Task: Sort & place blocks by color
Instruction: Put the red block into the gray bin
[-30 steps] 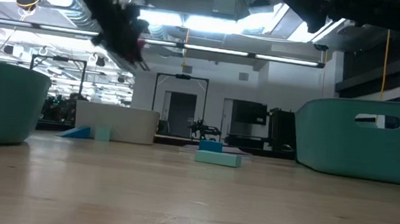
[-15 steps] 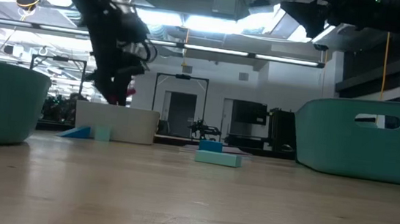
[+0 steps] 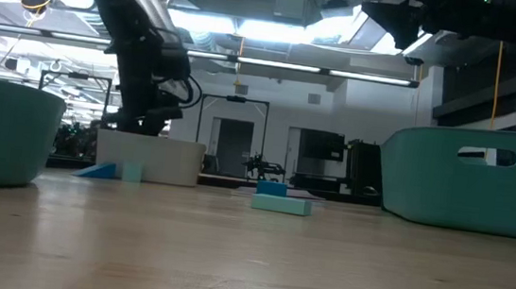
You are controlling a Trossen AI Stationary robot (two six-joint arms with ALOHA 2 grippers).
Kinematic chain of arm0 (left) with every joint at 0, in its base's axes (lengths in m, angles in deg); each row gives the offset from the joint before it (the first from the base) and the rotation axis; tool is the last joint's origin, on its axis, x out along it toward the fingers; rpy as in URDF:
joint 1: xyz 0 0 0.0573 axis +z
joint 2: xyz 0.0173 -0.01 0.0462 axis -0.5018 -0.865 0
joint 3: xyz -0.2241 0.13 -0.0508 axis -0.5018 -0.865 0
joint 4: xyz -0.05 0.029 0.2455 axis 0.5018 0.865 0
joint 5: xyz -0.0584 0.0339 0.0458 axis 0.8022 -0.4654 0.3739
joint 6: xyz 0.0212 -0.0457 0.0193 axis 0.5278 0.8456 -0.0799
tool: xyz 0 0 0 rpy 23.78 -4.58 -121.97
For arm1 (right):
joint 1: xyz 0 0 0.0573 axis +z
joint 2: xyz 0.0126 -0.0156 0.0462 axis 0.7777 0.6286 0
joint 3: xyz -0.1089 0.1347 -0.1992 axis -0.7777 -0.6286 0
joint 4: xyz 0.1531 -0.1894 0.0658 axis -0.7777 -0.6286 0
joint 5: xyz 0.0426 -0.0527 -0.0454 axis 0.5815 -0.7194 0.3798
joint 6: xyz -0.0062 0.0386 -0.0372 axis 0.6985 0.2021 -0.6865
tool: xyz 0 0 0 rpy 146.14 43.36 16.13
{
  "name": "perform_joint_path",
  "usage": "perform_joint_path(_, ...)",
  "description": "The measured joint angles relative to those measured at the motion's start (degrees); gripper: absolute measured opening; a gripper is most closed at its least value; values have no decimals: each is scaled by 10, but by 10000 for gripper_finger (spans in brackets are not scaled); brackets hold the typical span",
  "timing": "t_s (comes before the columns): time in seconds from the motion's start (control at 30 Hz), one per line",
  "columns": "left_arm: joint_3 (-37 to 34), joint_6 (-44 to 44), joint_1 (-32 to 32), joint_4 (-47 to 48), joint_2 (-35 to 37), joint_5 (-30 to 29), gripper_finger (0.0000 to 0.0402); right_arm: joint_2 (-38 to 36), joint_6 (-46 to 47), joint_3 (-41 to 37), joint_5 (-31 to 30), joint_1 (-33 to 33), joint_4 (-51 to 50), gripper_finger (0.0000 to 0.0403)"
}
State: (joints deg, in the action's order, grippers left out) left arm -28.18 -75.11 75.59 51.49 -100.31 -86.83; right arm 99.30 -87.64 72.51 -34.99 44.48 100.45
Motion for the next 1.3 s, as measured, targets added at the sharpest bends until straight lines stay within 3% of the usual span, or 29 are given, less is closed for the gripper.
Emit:
perform_joint_path(0.3,0,-2,0,10,-4,-3,125,0,0,0,0,0,0,320)
perform_joint_path(0.67,0,-17,-1,8,-4,-9,175,0,0,0,0,0,0,320)
perform_joint_path(1.07,3,-22,6,10,-4,-19,182,0,0,0,0,0,0,320)
perform_joint_path(1.3,24,-28,15,3,24,27,182,0,0,0,0,0,0,320)
